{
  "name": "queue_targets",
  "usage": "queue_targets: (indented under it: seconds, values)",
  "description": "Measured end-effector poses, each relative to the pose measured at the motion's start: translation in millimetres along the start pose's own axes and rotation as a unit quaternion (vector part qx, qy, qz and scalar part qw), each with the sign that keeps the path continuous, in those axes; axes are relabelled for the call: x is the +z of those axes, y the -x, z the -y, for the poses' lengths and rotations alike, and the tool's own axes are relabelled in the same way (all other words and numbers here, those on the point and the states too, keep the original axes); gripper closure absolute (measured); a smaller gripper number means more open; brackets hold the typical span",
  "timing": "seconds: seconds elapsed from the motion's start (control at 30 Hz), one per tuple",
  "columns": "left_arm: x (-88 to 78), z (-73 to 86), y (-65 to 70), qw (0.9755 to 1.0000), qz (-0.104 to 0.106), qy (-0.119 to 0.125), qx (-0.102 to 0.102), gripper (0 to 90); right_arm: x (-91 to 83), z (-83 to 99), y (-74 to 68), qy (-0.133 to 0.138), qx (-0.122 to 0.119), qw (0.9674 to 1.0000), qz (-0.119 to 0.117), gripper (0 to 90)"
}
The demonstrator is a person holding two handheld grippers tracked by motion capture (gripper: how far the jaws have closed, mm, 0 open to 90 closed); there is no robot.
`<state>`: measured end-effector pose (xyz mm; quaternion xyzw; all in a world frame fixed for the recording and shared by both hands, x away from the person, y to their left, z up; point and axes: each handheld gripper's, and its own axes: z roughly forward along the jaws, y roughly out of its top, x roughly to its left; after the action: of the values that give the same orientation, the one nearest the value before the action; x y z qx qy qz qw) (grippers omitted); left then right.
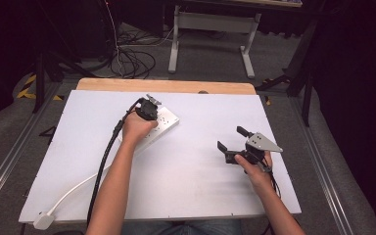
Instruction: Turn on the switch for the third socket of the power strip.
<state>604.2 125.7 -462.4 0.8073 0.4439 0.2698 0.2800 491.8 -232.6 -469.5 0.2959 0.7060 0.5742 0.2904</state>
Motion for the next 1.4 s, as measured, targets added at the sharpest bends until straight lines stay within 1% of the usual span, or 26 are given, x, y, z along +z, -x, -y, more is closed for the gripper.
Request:
queue_targets:
  seconds: [0.2, 0.3, 0.33, 0.37, 0.4, 0.43, 0.47, 0.5, 0.53, 0.6, 0.63, 0.67, 0.7, 0.73, 0.8, 0.87, 1.0, 1.07, 1.13, 1.17, 1.23, 1.3, 1.33, 1.4]
  values:
    - [2.2, 0.0, 1.9, 0.9999, -0.011, 0.007, -0.002, 89.9, -1.5, -0.4, -0.9, -0.002, 0.001, 1.0, 0.001, 4.9]
    - [3.0, 0.1, 0.9, 0.9999, -0.008, 0.011, -0.006, 89.9, -1.2, -0.3, -0.4, -0.001, 0.001, 1.0, 0.001, 4.9]
    - [3.1, 0.1, 0.8, 0.9999, -0.01, 0.011, -0.006, 89.8, -0.9, -0.1, -0.3, -0.002, 0.002, 1.0, 0.001, 4.9]
    - [3.1, 0.2, 0.5, 0.9998, -0.016, 0.008, -0.004, 89.5, -0.9, 0.0, -0.3, -0.002, 0.002, 1.0, 0.001, 4.9]
    - [0.1, 0.9, -1.6, 0.9993, -0.026, 0.026, -0.007, 89.2, -0.9, -0.1, -0.3, -0.001, 0.001, 1.0, 0.001, 4.9]
    - [0.1, 0.9, -1.6, 0.9993, -0.026, 0.026, -0.007, 89.2, -1.1, -0.2, -0.3, -0.001, 0.001, 1.0, 0.001, 4.9]
    - [-6.9, 0.1, -4.8, 0.9977, -0.022, 0.061, -0.018, 89.2, -1.2, -0.2, -0.2, -0.001, 0.001, 1.0, 0.001, 4.9]
    - [-11.0, -1.1, -5.8, 0.9965, -0.023, 0.077, -0.022, 89.2, -1.2, -0.1, 0.0, -0.001, 0.001, 1.0, 0.001, 4.9]
    - [-11.0, -1.1, -5.8, 0.9965, -0.023, 0.077, -0.022, 89.2, -1.0, 0.0, 0.1, -0.002, 0.001, 1.0, 0.002, 4.9]
    - [-20.0, -4.1, -8.1, 0.9942, -0.019, 0.103, -0.026, 88.9, -1.0, 0.0, 0.0, -0.002, 0.002, 1.0, 0.002, 4.9]
    - [-24.7, -5.3, -9.6, 0.9928, -0.014, 0.115, -0.03, 88.0, -0.9, -0.1, -0.2, -0.002, 0.002, 1.0, 0.002, 4.9]
    - [-29.0, -6.1, -10.9, 0.9914, -0.006, 0.126, -0.034, 83.8, -0.8, -0.2, -0.7, -0.001, 0.001, 1.0, 0.001, 5.0]
    - [-33.0, -6.3, -11.5, 0.9899, 0.0, 0.137, -0.036, 83.8, -0.8, -0.2, -0.7, -0.001, 0.001, 1.0, 0.001, 5.0]
    - [-36.8, -6.0, -12.3, 0.9886, -0.001, 0.148, -0.028, 82.2, -0.9, -0.3, -1.1, -0.001, 0.0, 1.0, 0.001, 5.0]
    - [-43.6, -3.9, -12.6, 0.9868, 0.004, 0.16, -0.025, 81.3, -0.9, -0.7, -2.1, -0.001, -0.002, 1.0, 0.001, 5.0]
    - [-50.2, -1.0, -14.6, 0.9854, 0.003, 0.169, -0.023, 81.3, -0.6, -0.7, -2.5, -0.001, -0.002, 1.0, 0.0, 5.0]
    - [-65.0, 6.3, -16.8, 0.9813, 0.004, 0.19, -0.028, 81.3, 0.7, -0.7, -3.9, -0.002, -0.003, 1.0, -0.001, 5.0]
    - [-79.9, 16.7, -17.5, 0.9763, 0.011, 0.214, -0.033, 81.2, 0.6, -0.8, -4.2, -0.001, -0.003, 1.0, -0.001, 5.0]
    - [-94.9, 31.7, -18.5, 0.9717, 0.013, 0.233, -0.038, 81.2, 0.1, -0.9, -3.8, -0.002, -0.001, 1.0, 0.001, 5.0]
    - [-101.7, 40.5, -20.1, 0.9704, 0.012, 0.238, -0.04, 81.3, 0.2, -0.9, -3.3, -0.001, 0.0, 1.0, 0.001, 5.0]
    - [-114.1, 58.9, -23.0, 0.9696, 0.004, 0.241, -0.043, 81.3, 0.9, -0.8, -3.9, -0.001, 0.001, 1.0, 0.0, 5.0]
    - [-126.6, 76.5, -26.1, 0.9658, -0.003, 0.253, -0.055, 81.3, 1.1, -1.0, -4.8, -0.001, 0.001, 1.0, -0.002, 5.0]
    - [-133.1, 85.0, -27.4, 0.9631, -0.008, 0.262, -0.061, 81.3, 1.3, -1.4, -5.7, 0.0, -0.001, 1.0, -0.002, 5.0]
    - [-143.8, 101.6, -28.3, 0.9567, -0.012, 0.281, -0.074, 81.2, 1.5, -1.9, -7.5, -0.001, -0.002, 1.0, -0.003, 5.0]
